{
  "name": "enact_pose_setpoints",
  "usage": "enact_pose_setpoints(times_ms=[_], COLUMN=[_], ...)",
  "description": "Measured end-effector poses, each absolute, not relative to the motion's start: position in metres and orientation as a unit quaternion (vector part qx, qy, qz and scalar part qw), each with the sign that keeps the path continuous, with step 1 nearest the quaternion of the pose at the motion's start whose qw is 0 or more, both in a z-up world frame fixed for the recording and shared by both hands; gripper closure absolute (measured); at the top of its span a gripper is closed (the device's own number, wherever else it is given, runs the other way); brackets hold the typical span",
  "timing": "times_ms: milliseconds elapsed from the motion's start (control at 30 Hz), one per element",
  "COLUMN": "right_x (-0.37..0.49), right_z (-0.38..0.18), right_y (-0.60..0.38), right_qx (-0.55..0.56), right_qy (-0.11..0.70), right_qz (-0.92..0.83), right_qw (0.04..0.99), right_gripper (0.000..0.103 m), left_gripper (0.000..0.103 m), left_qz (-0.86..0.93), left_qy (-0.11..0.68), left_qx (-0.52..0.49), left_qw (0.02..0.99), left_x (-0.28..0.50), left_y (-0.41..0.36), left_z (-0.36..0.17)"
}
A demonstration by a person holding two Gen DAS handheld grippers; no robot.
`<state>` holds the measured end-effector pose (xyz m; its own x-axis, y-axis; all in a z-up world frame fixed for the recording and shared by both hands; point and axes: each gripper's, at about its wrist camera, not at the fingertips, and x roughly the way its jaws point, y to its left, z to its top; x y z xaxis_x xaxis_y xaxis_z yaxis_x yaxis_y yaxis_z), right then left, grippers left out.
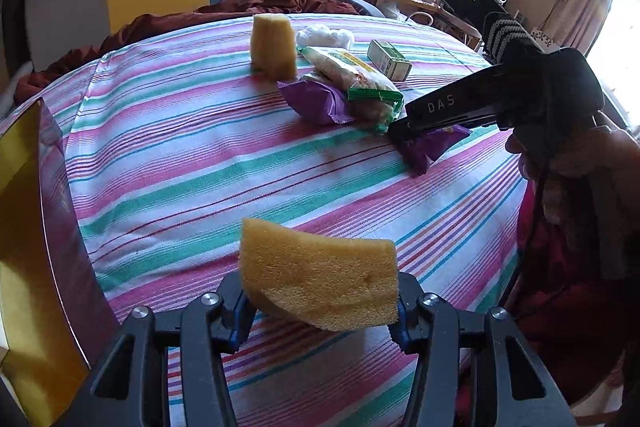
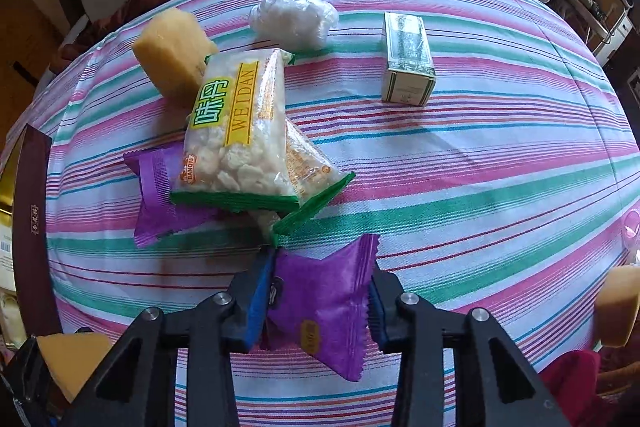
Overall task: Organize objects
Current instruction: 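Carry the yellow sponge over the gold box and open the left gripper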
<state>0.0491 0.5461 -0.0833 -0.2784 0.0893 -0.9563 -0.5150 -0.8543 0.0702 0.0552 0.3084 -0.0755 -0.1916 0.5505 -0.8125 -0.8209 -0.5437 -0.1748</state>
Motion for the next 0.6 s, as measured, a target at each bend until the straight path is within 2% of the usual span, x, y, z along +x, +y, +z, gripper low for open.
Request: enact_pose_setpoints(times_ms=[600], right_x=[0.060], right_z=[-0.080], right_y=[0.556], right_qx=[-0.569], right_qy=[0.182], right_qz=[0.777], right_qw=[0.196], right_gripper=[0.064], left_gripper=[0.050], left_qz=[0.766], left_qy=[0.160], left_qx=[-0.437], left_qw=[0.443], left_x=[0.062], left_y=[0.302], left_z=[-0.073])
